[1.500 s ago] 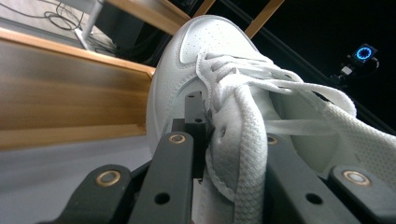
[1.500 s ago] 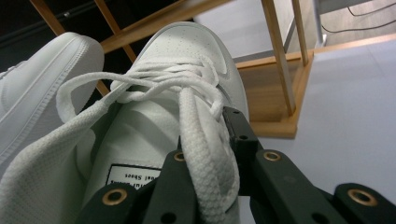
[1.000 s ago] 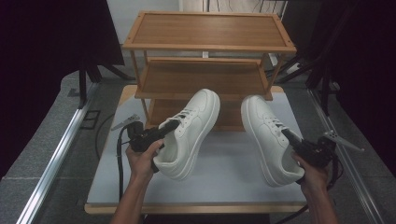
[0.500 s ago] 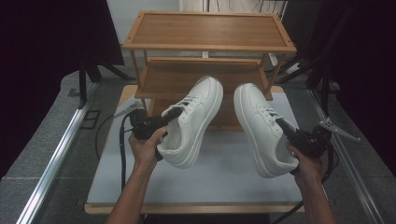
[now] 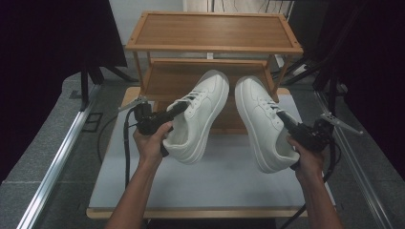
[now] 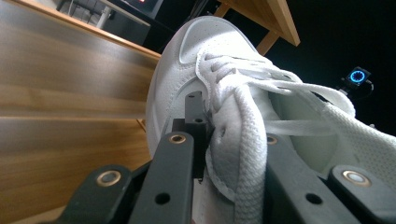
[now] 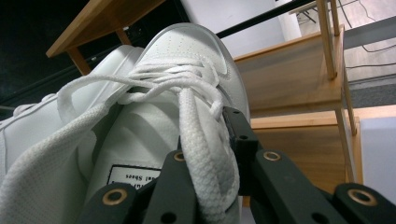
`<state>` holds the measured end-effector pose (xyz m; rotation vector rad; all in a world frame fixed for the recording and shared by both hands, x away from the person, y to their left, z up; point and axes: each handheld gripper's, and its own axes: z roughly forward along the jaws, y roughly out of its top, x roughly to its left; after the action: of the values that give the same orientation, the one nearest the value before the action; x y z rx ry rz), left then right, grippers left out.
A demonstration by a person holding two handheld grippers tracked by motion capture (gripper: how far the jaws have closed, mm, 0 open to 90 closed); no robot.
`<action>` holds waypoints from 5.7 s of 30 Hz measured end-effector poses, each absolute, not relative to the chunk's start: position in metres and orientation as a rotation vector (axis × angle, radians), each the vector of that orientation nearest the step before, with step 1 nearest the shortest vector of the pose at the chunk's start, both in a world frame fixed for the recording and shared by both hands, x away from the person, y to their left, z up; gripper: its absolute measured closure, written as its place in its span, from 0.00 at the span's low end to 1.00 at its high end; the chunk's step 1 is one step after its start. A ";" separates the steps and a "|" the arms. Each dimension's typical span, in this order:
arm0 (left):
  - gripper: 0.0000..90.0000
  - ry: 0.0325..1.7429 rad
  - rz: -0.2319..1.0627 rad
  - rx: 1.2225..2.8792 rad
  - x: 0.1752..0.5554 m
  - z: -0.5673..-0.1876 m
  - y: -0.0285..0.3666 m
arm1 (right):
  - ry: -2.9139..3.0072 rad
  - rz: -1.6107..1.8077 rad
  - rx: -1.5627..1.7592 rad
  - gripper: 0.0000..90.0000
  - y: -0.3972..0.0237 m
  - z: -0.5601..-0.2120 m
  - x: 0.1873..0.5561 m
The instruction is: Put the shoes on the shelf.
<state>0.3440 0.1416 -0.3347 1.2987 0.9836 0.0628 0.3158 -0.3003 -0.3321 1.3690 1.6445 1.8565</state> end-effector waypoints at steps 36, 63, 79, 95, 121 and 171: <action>0.92 1.043 0.098 1.251 0.380 -0.314 0.139 | 1.564 1.823 1.447 0.92 -0.261 -0.303 0.361; 0.92 1.122 0.159 1.225 0.415 -0.308 0.139 | 1.489 1.766 1.524 0.92 -0.245 -0.298 0.391; 0.92 1.160 0.182 1.203 0.435 -0.298 0.135 | 1.451 1.763 1.568 0.92 -0.235 -0.290 0.410; 0.92 1.230 0.239 1.173 0.459 -0.302 0.127 | 1.451 1.707 1.609 0.91 -0.212 -0.284 0.437; 0.58 1.287 0.190 1.126 0.479 -0.312 0.102 | 1.449 1.684 1.654 0.65 -0.182 -0.294 0.470; 0.90 1.030 0.342 1.469 0.380 -0.321 0.111 | 1.792 1.493 1.223 0.99 -0.199 -0.315 0.396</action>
<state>0.3803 0.1113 -0.3209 1.4693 1.0302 0.3419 0.3961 -0.1987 -0.3149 1.2226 1.7917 1.4935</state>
